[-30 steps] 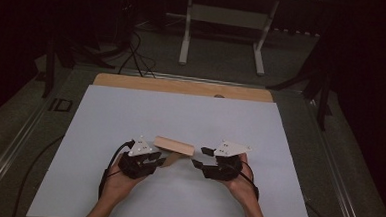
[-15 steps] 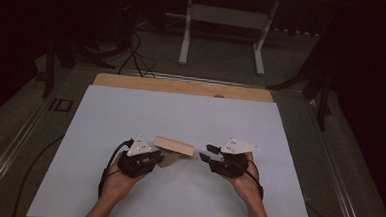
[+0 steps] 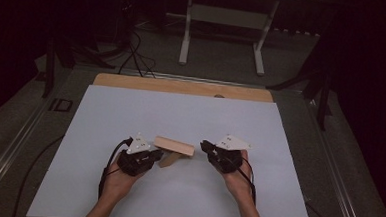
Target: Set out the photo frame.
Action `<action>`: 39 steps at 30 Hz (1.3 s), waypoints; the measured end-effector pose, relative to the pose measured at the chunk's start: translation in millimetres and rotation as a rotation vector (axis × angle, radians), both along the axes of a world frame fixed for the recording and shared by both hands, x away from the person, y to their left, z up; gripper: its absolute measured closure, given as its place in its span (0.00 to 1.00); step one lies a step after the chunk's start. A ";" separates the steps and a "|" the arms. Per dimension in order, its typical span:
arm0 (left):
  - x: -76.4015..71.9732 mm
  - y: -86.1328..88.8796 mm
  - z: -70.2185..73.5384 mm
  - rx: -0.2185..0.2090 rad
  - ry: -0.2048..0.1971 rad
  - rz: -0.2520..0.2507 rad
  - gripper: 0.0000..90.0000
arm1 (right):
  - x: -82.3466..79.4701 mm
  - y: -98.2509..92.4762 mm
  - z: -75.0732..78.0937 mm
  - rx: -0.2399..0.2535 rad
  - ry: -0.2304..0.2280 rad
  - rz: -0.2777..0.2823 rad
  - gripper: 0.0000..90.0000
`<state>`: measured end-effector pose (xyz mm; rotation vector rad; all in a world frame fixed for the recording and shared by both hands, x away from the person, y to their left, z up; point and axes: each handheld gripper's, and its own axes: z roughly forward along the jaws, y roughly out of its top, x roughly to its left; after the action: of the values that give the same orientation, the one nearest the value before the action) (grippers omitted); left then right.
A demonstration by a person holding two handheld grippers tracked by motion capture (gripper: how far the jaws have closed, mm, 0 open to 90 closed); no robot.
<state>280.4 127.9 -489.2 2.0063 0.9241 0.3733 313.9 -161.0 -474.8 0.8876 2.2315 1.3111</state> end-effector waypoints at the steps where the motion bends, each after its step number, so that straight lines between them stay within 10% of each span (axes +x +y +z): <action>1: 0.5 -0.6 -0.5 0.003 0.002 -0.004 0.94 | 0.7 1.4 -0.2 -0.006 -0.003 0.001 0.98; 39: 9.0 -6.7 -5.2 -0.005 0.006 0.031 1.00 | 23.8 21.9 -10.9 0.064 0.080 0.038 1.00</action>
<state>289.4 121.2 -494.5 1.9916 0.9596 0.3816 337.7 -139.1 -485.7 0.9403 2.2893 1.3943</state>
